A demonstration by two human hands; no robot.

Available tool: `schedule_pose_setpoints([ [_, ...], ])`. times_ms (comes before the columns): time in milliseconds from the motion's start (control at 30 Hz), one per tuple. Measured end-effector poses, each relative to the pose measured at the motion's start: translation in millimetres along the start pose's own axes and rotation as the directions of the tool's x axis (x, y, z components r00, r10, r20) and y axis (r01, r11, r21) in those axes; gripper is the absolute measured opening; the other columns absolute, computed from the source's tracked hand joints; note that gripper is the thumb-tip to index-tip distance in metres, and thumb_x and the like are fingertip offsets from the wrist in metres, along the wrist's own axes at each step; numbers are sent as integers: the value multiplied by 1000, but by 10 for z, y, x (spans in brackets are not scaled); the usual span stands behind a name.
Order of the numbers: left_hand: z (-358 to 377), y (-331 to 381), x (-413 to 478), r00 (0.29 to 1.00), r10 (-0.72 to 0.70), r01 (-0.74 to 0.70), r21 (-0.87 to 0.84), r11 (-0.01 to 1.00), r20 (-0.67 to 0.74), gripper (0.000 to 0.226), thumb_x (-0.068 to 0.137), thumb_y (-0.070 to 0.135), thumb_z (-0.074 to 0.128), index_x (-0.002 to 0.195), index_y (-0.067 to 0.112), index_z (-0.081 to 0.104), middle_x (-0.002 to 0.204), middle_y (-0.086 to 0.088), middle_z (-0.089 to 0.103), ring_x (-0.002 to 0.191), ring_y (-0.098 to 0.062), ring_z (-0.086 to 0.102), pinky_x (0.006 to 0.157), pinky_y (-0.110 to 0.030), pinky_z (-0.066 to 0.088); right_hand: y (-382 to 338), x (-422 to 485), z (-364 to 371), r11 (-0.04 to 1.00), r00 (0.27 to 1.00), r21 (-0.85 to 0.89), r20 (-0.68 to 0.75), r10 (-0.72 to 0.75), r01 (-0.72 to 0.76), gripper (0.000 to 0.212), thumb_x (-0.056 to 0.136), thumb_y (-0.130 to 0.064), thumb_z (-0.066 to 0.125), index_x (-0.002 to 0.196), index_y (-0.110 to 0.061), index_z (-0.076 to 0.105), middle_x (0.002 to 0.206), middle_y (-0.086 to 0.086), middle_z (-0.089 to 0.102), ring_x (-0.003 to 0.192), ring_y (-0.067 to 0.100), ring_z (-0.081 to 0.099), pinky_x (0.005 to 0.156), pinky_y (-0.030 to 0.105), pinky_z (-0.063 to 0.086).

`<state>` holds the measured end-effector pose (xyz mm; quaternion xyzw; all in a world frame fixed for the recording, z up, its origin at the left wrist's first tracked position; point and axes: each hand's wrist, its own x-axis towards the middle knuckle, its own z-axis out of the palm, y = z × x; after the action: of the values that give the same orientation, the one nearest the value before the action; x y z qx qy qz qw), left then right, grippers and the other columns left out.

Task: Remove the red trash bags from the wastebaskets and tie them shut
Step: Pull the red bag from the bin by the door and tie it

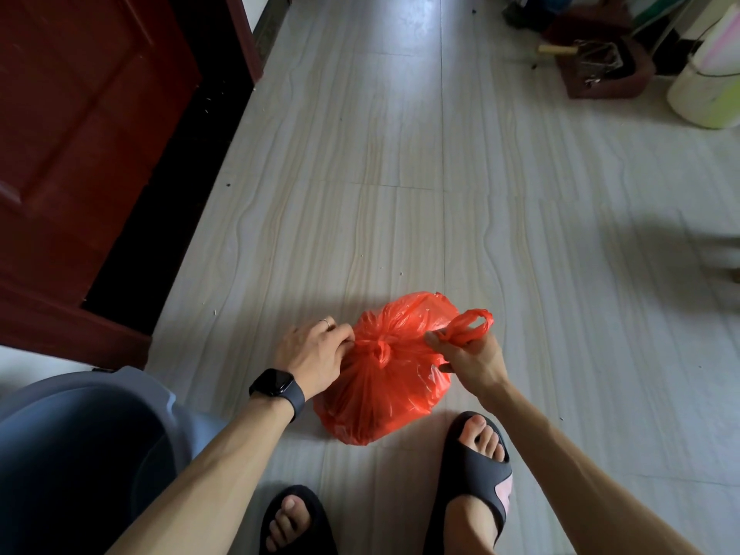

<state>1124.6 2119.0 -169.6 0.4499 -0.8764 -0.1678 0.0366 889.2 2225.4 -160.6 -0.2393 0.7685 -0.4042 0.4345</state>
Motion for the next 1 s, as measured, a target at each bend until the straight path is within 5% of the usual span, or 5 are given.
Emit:
schedule_pose_setpoints([
  [233, -88, 375, 176, 994, -70, 26, -454, 891, -80, 24, 83, 40, 58, 102, 31, 69, 103, 14, 63, 98, -3, 56, 85, -22, 45, -218, -19, 67, 995, 994, -46, 63, -91, 94, 24, 79, -35, 80, 81, -11, 77, 76, 9, 76, 70, 20, 73, 75, 45, 62],
  [433, 343, 559, 198, 990, 92, -123, -325, 938, -110, 36, 90, 47, 48, 94, 20, 72, 102, 2, 68, 98, -23, 63, 82, -43, 54, -313, -27, 44, 987, 992, -101, -3, -128, 127, 38, 82, -34, 79, 79, 3, 70, 75, 23, 70, 62, 17, 61, 67, 48, 54],
  [733, 500, 229, -17, 899, 222, -263, -59, 963, -378, 20, 91, 36, 57, 88, 23, 72, 101, 9, 69, 92, -20, 64, 72, -42, 54, -255, -113, 43, 992, 989, -87, -111, -102, 93, 38, 80, -36, 81, 74, 1, 72, 71, 21, 71, 66, 34, 68, 61, 47, 54],
  [867, 427, 199, -70, 935, 177, -204, -57, 977, -308, 26, 94, 40, 52, 94, 22, 71, 105, 5, 67, 97, -22, 64, 74, -43, 55, -354, -162, 84, 984, 994, -141, -25, -108, 104, 30, 80, -37, 80, 75, -8, 76, 67, 7, 73, 66, 21, 71, 68, 42, 57],
  [1000, 220, 404, -236, 998, 23, -20, -50, 999, 58, 72, 85, 77, 31, 126, 23, 55, 141, 3, 49, 133, -26, 42, 107, -47, 37, -591, -196, 57, 977, 986, -132, -2, -167, 166, 26, 78, -40, 80, 78, -15, 73, 71, 1, 75, 69, 14, 72, 70, 36, 58],
])
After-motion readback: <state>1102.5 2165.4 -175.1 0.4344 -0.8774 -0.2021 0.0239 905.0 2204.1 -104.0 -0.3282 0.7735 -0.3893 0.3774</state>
